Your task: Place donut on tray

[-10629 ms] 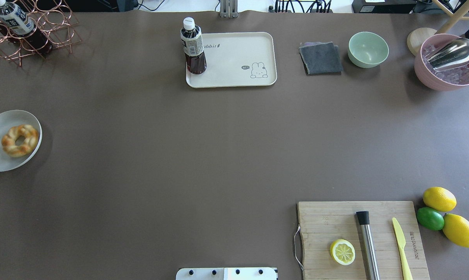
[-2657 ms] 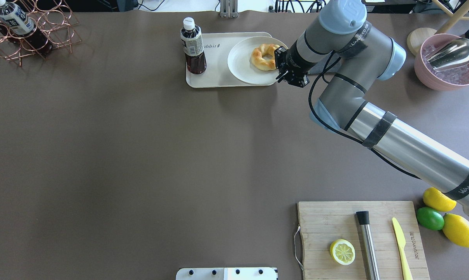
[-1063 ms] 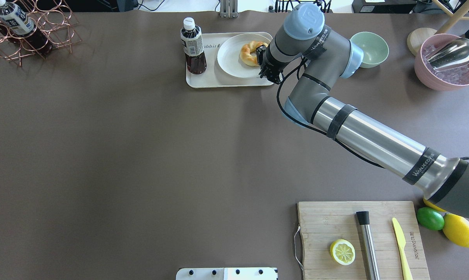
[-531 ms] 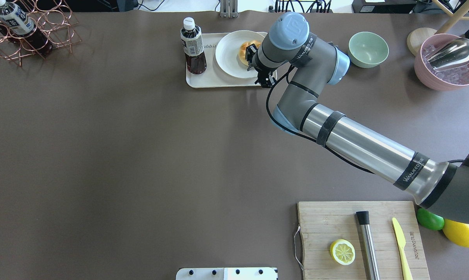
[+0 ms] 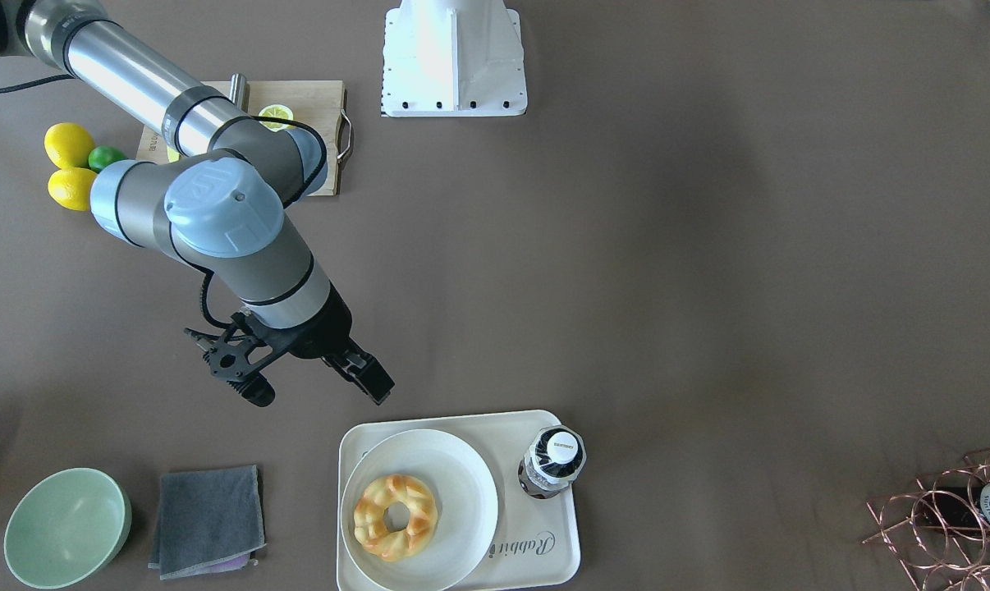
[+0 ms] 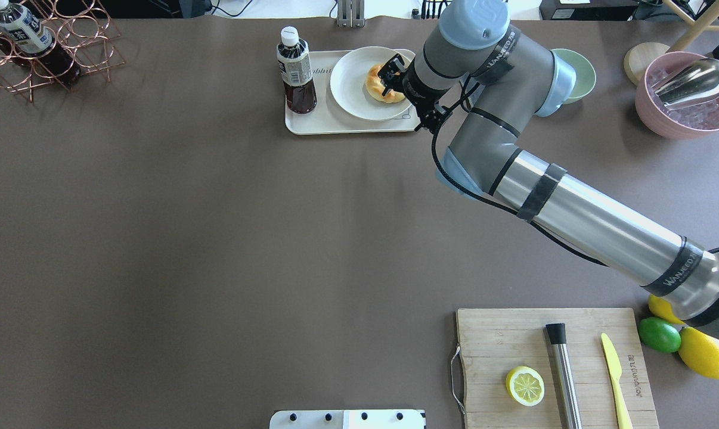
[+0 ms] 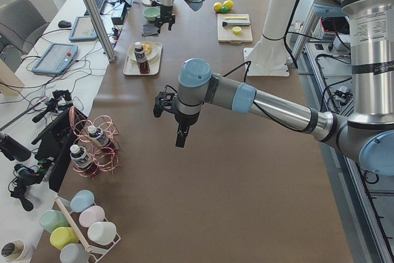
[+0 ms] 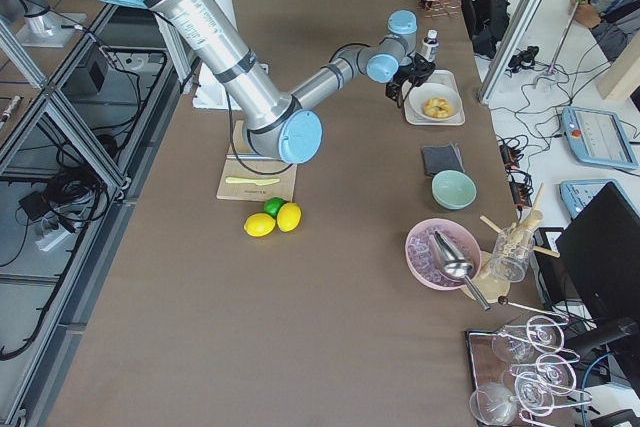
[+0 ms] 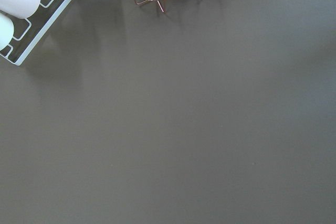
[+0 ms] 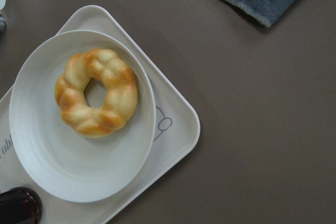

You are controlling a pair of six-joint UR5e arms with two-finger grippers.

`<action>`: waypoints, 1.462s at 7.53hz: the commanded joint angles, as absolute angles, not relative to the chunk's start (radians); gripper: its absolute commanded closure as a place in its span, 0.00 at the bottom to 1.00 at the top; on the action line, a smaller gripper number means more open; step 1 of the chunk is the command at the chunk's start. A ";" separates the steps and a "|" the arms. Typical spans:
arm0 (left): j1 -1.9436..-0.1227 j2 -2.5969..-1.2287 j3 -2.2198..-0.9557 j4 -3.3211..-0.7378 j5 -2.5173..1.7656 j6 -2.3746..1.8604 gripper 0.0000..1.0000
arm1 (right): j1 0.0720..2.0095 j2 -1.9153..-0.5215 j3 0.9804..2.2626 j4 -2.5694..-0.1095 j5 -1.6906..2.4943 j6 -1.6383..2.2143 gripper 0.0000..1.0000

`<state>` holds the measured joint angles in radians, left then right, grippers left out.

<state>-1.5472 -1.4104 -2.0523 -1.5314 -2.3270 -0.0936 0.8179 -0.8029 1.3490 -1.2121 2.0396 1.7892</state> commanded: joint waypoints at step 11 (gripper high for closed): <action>-1.537 -1.414 -1.908 -1.661 -2.330 -0.095 0.03 | 1.667 -1.577 1.827 -1.887 2.370 -0.155 0.00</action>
